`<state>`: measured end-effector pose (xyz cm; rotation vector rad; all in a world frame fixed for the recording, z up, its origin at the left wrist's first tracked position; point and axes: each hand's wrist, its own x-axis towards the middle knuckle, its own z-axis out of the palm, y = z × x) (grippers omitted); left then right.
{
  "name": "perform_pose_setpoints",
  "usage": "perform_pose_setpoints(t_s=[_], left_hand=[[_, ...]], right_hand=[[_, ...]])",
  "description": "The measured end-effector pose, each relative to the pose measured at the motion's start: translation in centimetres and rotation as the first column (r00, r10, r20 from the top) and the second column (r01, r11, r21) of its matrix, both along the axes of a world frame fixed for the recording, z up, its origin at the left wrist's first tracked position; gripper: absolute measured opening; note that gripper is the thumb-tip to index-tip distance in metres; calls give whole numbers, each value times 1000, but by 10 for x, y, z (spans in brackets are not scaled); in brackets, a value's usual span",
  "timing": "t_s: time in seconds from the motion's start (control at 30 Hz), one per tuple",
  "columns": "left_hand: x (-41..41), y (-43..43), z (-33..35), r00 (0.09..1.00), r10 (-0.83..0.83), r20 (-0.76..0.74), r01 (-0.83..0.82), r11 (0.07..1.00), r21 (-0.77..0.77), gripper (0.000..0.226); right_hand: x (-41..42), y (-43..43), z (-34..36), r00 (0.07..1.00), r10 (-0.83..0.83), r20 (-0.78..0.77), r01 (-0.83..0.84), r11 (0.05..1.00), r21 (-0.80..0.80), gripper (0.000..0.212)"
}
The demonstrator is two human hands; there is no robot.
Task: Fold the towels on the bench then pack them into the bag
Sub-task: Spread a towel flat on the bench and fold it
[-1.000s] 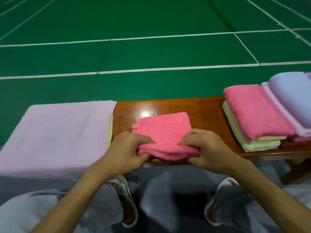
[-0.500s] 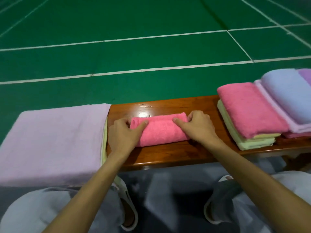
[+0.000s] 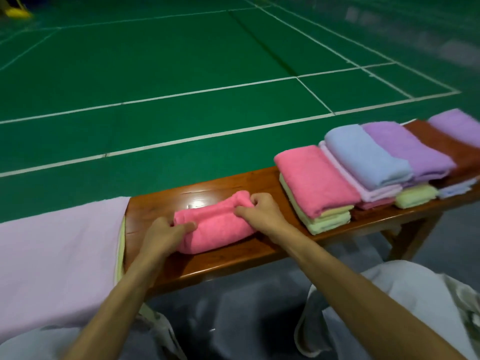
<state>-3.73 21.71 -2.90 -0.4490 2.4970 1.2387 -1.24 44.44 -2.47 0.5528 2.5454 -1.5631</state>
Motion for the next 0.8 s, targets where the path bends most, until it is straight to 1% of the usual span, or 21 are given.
perform_pose_setpoints(t_s=[0.03,0.07,0.1,0.13,0.17,0.2,0.23,0.27,0.37,0.4,0.43,0.47,0.57,0.6,0.67,0.8], left_hand=[[-1,4,5,998,36,41,-42,990,137,49],[-1,10,15,992,62,109,-89,959,270,41],[-1,14,25,979,64,194,-139,904,404,37],[-1,17,34,962,52,268,-189,835,516,39],[-2,21,42,946,32,322,-231,763,604,43],[-2,24,51,936,15,351,-257,709,657,48],[-2,29,59,934,3,358,-266,675,688,50],[-3,35,65,936,1,352,-265,663,700,50],[0,56,88,952,-31,304,-214,641,737,47],[-2,65,95,962,-39,270,-185,634,751,48],[-3,75,103,971,-37,237,-163,625,764,53],[-7,87,109,979,-37,200,-134,620,773,52],[-25,139,125,994,-20,105,-70,619,783,11],[-33,161,128,996,-36,77,-39,617,786,6],[-50,209,133,995,-98,20,43,605,795,7],[-75,315,134,972,-229,-59,186,584,791,13]], right_hand=[[3,3,3,999,-35,-7,33,984,-177,29],[5,7,2,998,-64,-18,55,946,-319,38],[8,11,4,996,-87,-21,69,898,-435,47],[11,16,8,994,-104,-23,77,849,-523,49],[15,20,14,993,-116,-30,77,808,-583,43],[17,24,19,992,-120,-39,69,775,-628,35],[19,30,24,991,-124,-48,63,752,-656,32],[20,36,30,990,-129,-63,53,737,-674,35],[24,57,57,979,-141,-149,-10,692,-721,59],[26,65,67,974,-148,-172,-25,685,-728,60],[28,73,78,968,-160,-191,-30,683,-729,57],[29,83,87,960,-191,-203,-17,688,-725,53],[30,118,111,914,-336,-226,74,688,-722,49],[31,133,116,896,-378,-233,101,684,-723,49],[32,165,123,857,-463,-228,157,655,-739,46],[41,235,124,746,-645,-165,323,567,-758,25]])
